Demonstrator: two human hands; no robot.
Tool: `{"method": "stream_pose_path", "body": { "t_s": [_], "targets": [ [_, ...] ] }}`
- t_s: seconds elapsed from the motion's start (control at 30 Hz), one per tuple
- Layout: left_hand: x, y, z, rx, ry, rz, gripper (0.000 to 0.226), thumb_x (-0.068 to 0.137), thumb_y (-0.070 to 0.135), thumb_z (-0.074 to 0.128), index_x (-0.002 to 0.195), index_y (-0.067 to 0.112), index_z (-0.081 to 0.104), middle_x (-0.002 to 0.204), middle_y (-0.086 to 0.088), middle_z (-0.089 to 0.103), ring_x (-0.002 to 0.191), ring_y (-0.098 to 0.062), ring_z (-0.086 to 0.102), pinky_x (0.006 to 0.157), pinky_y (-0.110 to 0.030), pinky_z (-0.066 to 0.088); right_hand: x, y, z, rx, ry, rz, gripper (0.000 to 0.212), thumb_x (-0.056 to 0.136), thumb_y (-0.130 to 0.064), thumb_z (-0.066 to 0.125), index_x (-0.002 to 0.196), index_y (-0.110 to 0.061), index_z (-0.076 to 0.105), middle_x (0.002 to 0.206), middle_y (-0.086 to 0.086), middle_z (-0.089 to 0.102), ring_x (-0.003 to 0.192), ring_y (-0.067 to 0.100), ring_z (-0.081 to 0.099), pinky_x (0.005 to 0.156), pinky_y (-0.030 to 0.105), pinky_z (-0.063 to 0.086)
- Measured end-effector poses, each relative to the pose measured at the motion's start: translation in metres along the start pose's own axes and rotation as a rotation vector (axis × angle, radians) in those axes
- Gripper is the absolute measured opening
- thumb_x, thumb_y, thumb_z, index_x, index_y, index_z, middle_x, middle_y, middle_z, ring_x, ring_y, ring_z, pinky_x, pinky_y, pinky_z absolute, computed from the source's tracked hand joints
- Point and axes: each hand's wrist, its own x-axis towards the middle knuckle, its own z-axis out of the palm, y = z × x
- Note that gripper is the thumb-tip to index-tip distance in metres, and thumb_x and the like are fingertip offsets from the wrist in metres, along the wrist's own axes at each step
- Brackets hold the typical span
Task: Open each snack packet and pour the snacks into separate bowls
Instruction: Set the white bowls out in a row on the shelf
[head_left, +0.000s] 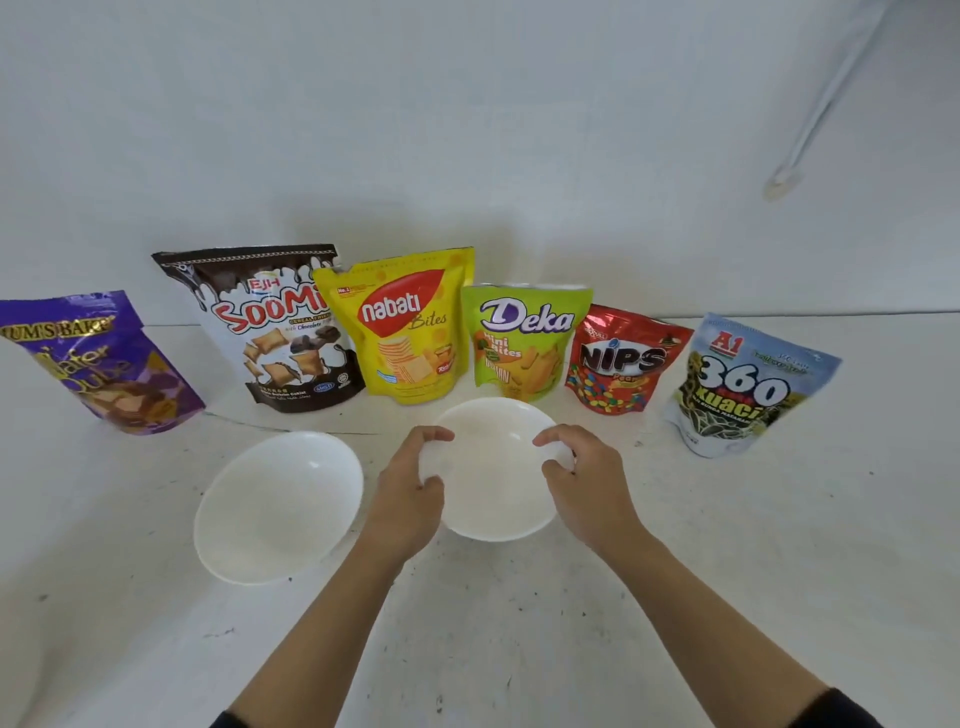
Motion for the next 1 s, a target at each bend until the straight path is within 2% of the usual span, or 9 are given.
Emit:
{"method": "stream_pose_path", "body": {
  "t_s": [0.1, 0.2, 0.27, 0.37, 0.53, 0.63, 0.73, 0.87, 1.0],
  "targets": [
    [0.003, -0.011, 0.01, 0.032, 0.002, -0.029, 0.057, 0.088, -0.012, 0.04, 0.123, 0.03, 0.054, 0.118, 0.003, 0.056, 0.093, -0.013, 0.055, 0.064, -0.018, 0.044, 0.004, 0.013, 0.008, -0.052, -0.03, 0.02, 0.036, 0.085, 0.004, 0.056, 0.111, -0.018, 0.068, 0.111, -0.011, 0.058, 0.106, 0.011, 0.049, 0.084, 0.019, 0.042],
    [0.005, -0.018, 0.014, 0.053, 0.011, -0.024, 0.057, 0.088, -0.012, 0.04, 0.123, 0.031, 0.053, 0.123, 0.002, 0.056, 0.104, -0.022, 0.053, 0.065, -0.019, 0.042, 0.007, 0.02, 0.014, -0.054, -0.036, 0.026, 0.036, 0.086, 0.003, 0.057, 0.113, -0.018, 0.068, 0.113, -0.012, 0.059, 0.106, 0.009, 0.048, 0.071, 0.0, 0.035],
    [0.008, -0.017, 0.014, 0.066, 0.018, -0.03, 0.055, 0.088, -0.01, 0.039, 0.121, 0.032, 0.053, 0.12, 0.001, 0.057, 0.094, -0.02, 0.056, 0.061, -0.021, 0.044, 0.011, 0.02, 0.015, -0.039, -0.034, 0.031, 0.037, 0.085, 0.003, 0.057, 0.113, -0.018, 0.068, 0.117, -0.009, 0.061, 0.108, 0.008, 0.048, 0.068, -0.004, 0.034],
    [0.011, -0.016, 0.012, 0.089, 0.014, -0.035, 0.053, 0.09, -0.009, 0.039, 0.12, 0.033, 0.051, 0.121, -0.001, 0.058, 0.085, -0.011, 0.056, 0.058, -0.024, 0.046, 0.015, 0.019, 0.015, -0.068, -0.042, 0.038, 0.037, 0.084, 0.004, 0.059, 0.113, -0.018, 0.067, 0.123, -0.005, 0.062, 0.109, 0.009, 0.047, 0.07, -0.002, 0.032],
    [0.011, -0.01, 0.005, 0.247, -0.093, 0.047, 0.043, 0.102, 0.014, 0.05, 0.139, 0.033, 0.038, 0.14, 0.001, 0.044, 0.099, -0.019, 0.057, 0.063, -0.014, 0.042, 0.021, 0.009, 0.007, -0.212, -0.095, 0.008, 0.038, 0.083, -0.001, 0.066, 0.116, -0.02, 0.065, 0.128, 0.001, 0.058, 0.107, 0.012, 0.046, 0.084, 0.017, 0.038],
    [0.012, 0.001, -0.007, 0.301, -0.133, 0.084, 0.043, 0.103, 0.029, 0.053, 0.143, 0.034, 0.038, 0.15, 0.001, 0.036, 0.117, -0.016, 0.049, 0.088, -0.024, 0.042, 0.024, -0.006, 0.004, -0.258, -0.066, -0.097, 0.038, 0.082, -0.006, 0.07, 0.117, -0.021, 0.064, 0.128, -0.001, 0.056, 0.118, 0.017, 0.048, 0.097, 0.025, 0.04],
    [0.008, 0.019, -0.026, 0.311, -0.142, 0.134, 0.041, 0.103, 0.039, 0.052, 0.143, 0.036, 0.041, 0.153, 0.007, 0.037, 0.123, -0.007, 0.042, 0.099, -0.027, 0.043, 0.023, -0.03, 0.006, -0.242, -0.034, -0.224, 0.033, 0.084, -0.006, 0.067, 0.115, -0.018, 0.065, 0.124, -0.002, 0.058, 0.12, 0.017, 0.048, 0.093, 0.021, 0.033],
    [-0.006, 0.045, -0.065, 0.304, -0.034, 0.18, 0.04, 0.102, 0.043, 0.051, 0.142, 0.041, 0.043, 0.137, 0.008, 0.049, 0.107, -0.005, 0.059, 0.085, -0.02, 0.05, 0.017, -0.073, 0.019, -0.131, -0.033, -0.34, 0.023, 0.087, -0.009, 0.067, 0.107, -0.019, 0.068, 0.106, -0.006, 0.066, 0.103, 0.01, 0.058, 0.088, 0.026, 0.045],
    [-0.031, 0.053, -0.116, 0.246, 0.128, 0.214, 0.019, 0.103, 0.038, 0.052, 0.121, 0.043, 0.053, 0.105, 0.011, 0.061, 0.092, -0.006, 0.06, 0.072, -0.015, 0.045, 0.004, -0.12, 0.045, -0.004, -0.088, -0.435, 0.01, 0.088, -0.011, 0.069, 0.093, -0.019, 0.068, 0.081, -0.007, 0.065, 0.082, 0.007, 0.061, 0.069, 0.021, 0.048]
  ]
}}
